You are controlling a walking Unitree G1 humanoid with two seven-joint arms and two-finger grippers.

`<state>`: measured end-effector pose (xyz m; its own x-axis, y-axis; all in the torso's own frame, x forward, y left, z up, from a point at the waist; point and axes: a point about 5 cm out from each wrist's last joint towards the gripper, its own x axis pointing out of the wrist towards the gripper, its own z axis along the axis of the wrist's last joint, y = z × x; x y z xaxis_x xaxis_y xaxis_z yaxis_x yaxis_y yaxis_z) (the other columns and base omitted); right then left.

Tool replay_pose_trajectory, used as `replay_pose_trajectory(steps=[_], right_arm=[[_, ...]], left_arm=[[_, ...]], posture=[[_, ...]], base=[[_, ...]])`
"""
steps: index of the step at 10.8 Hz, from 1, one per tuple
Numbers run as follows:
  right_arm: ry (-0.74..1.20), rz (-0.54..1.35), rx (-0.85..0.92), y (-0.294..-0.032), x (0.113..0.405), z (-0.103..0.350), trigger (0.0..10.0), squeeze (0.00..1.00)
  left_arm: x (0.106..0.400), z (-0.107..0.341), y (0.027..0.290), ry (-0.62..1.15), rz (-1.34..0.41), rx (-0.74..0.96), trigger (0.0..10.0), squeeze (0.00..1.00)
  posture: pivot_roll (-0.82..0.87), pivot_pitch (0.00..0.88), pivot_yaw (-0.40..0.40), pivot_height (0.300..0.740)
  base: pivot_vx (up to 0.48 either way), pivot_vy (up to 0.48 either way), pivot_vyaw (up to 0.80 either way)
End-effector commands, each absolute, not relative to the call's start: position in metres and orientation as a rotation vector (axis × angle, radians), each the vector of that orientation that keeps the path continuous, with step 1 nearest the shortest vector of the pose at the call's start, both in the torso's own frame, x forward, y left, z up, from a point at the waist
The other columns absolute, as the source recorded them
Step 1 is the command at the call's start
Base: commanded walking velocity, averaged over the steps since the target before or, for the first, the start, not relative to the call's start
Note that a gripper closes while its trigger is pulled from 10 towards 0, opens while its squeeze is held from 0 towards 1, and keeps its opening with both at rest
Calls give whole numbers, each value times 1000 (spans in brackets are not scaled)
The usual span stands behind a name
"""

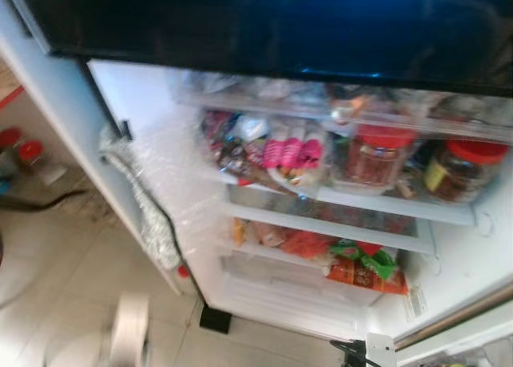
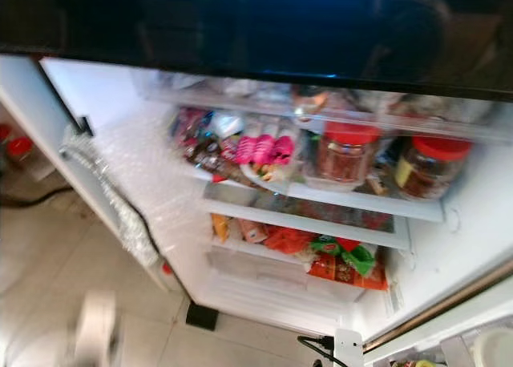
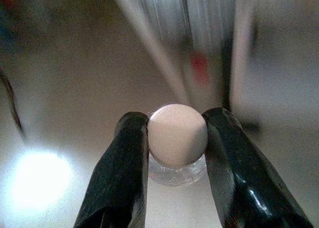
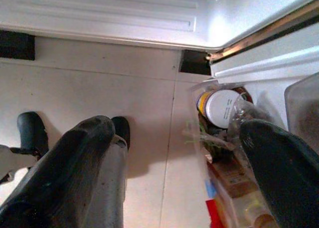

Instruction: Restocking fridge

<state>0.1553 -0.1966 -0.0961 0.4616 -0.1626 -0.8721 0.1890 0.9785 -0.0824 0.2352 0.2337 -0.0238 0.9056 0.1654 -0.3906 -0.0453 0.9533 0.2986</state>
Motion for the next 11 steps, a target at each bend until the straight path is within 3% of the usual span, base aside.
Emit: replay_pose_trajectory(steps=[1,3,6,11], right_arm=[[1086,-207,25,-196,151,-98,10000,0],[1086,-202,19,-197,152,-97,10000,0],[1062,-208,35,-198,155,-96,10000,0],[1067,-205,39,-199,155,-96,10000,0]], left_arm=[[252,-3,239,301,118,302,10000,0],[271,31,212,58,-8,308,10000,0],[260,50,169,-81,-180,308,10000,0],[233,28,187,153,-202,261,10000,0]], posture=[[21,93,15,740],[32,100,12,740],[22,100,10,740],[29,94,10,740]], base=[[0,0,0],[0,0,0],[0,0,0],[0,0,0]])
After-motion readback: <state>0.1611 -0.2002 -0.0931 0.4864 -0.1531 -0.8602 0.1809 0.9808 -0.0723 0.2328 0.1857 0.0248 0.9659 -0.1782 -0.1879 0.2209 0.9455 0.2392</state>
